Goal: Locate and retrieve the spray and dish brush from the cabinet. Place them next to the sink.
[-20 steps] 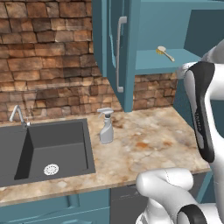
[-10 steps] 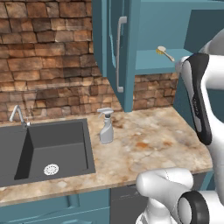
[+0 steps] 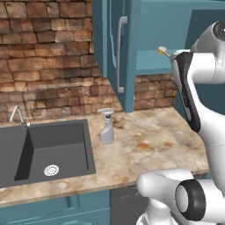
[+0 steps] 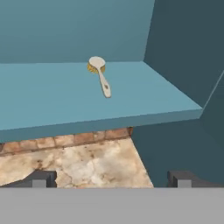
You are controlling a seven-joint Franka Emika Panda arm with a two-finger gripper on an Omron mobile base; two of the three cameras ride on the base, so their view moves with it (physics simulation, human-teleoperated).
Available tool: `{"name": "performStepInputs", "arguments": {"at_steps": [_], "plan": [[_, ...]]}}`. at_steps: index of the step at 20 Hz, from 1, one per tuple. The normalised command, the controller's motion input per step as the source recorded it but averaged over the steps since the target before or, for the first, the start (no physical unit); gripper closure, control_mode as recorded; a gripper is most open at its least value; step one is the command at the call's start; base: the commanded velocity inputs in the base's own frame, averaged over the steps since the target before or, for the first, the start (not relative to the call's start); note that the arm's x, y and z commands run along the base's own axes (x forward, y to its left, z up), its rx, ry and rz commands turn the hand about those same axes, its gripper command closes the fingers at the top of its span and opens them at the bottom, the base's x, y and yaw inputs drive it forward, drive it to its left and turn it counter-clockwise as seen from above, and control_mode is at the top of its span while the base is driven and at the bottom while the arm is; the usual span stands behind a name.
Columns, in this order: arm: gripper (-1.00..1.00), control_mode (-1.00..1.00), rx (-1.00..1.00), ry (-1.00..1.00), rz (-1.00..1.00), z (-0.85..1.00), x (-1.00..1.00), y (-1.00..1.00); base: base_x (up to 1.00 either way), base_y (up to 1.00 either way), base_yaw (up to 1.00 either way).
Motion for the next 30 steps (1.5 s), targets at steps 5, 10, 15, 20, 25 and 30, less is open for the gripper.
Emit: {"name": "performStepInputs", "arguments": {"at_steps": [5, 10, 15, 20, 25, 30], "plan": [[-1.00, -1.00, 0.07, -0.05, 0.02, 0.00, 0.31, -0.06, 0.00, 0.00, 0.00], [-1.00, -1.00, 0.00, 0.00, 0.10, 0.00, 0.27, -0.14, 0.00, 0.00, 0.00], [-1.00, -1.00, -0.05, 0.00, 0.06, 0.11, 0.18, -0.05, 0.00, 0.00, 0.00], [-1.00, -1.00, -0.03, 0.07, 0.06, 0.03, 0.32, -0.04, 0.00, 0.00, 0.00], [-1.00, -1.00, 0.00, 0.06, 0.05, -0.03, 0.45, -0.11, 0.00, 0.00, 0.00], [-1.00, -1.00, 0.00, 0.01, 0.04, 0.01, 0.38, -0.11, 0.00, 0.00, 0.00]]}}
